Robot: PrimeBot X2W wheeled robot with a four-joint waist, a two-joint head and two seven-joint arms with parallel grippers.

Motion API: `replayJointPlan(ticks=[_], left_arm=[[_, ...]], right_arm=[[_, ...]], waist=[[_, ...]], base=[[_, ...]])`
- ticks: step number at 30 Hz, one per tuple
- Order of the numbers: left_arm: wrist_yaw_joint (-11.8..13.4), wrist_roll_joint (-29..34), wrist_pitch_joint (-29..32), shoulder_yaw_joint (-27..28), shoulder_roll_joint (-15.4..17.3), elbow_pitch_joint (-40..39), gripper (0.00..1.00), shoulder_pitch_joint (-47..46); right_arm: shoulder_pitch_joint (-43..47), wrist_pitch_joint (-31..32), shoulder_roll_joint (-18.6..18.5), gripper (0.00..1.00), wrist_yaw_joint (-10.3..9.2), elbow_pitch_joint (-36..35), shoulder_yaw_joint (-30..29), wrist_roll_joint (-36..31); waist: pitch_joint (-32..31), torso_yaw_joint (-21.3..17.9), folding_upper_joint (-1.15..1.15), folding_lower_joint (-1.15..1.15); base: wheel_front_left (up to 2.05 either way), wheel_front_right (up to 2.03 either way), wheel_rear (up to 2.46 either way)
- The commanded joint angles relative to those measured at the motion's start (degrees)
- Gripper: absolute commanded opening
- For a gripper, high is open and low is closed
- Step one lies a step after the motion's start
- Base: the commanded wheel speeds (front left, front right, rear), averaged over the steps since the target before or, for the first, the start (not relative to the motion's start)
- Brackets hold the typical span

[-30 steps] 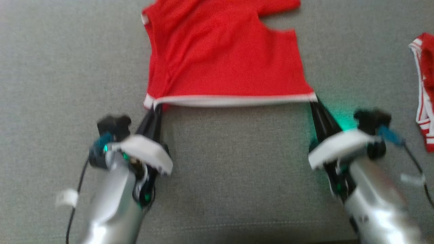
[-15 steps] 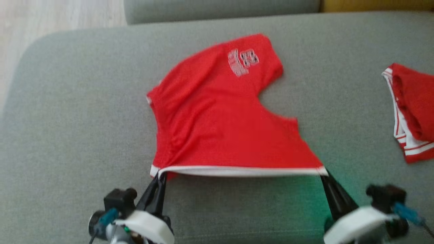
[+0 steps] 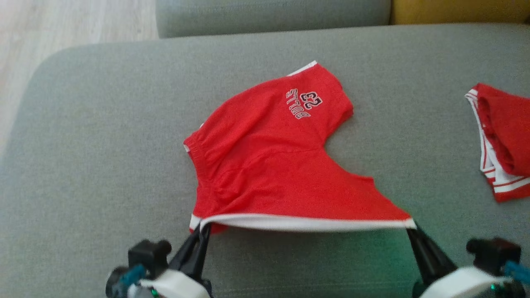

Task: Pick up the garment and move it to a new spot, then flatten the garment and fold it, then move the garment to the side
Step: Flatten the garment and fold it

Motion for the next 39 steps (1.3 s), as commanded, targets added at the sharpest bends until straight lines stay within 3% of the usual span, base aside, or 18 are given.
replayJointPlan(ticks=[1, 13, 22, 27, 36, 38, 39], left_arm=[[0.08, 0.45, 0.17, 2.2, 0.79, -2.15, 0.0, -4.45], [-4.45, -1.54, 1.95, 3.96, 1.46, 3.9, 0.0, -22.89], [-6.94, -2.95, 1.23, 3.71, -0.72, 14.92, 0.0, -39.06], [-7.84, -4.22, -0.43, 2.83, -2.38, 22.68, 0.0, -45.71], [-8.82, -7.07, -3.47, -0.2, -4.34, 32.4, 0.0, -52.07], [-8.92, -7.66, -4.14, -0.92, -4.52, 34.19, 0.07, -52.98], [-8.96, -7.89, -4.34, -1.36, -4.59, 35.01, 0.22, -53.32]], right_arm=[[-5.1, -0.23, -1.2, 0.0, -0.05, -1.73, 0.6, -0.38], [-32.25, -2.21, -8.36, 0.0, -0.05, 11.22, 3.69, 1.34], [-55.97, -4.34, -11.07, 0.0, -0.05, 29.42, 9.12, 3.61], [-66.7, -6.45, -11.69, 0.0, -0.05, 43.13, 12.5, 5.39], [-75.75, -12.44, -12.54, 0.0, -0.05, 56.94, 16.69, 7.75], [-76.89, -14.5, -12.61, 0.0, -0.05, 58.96, 18.1, 7.52], [-77.27, -15.33, -12.34, 0.35, -0.05, 59.93, 18.68, 7.78]], waist=[[1.58, 0.07, 0.0, 0.0], [12.84, 2.1, 0.0, 0.0], [20.27, 5.94, 0.0, 0.0], [21.72, 8.04, 0.0, 0.0], [22.58, 10.14, 0.0, 0.0], [22.59, 10.17, 0.0, 0.0], [22.59, 10.13, 0.0, 0.0]], base=[[0.0, 0.0, 0.0], [0.0, 0.0, 0.0], [0.0, 0.0, 0.0], [0.0, 0.0, 0.0], [0.0, 0.0, 0.0], [0.0, 0.0, 0.0], [0.0, 0.0, 0.0]])
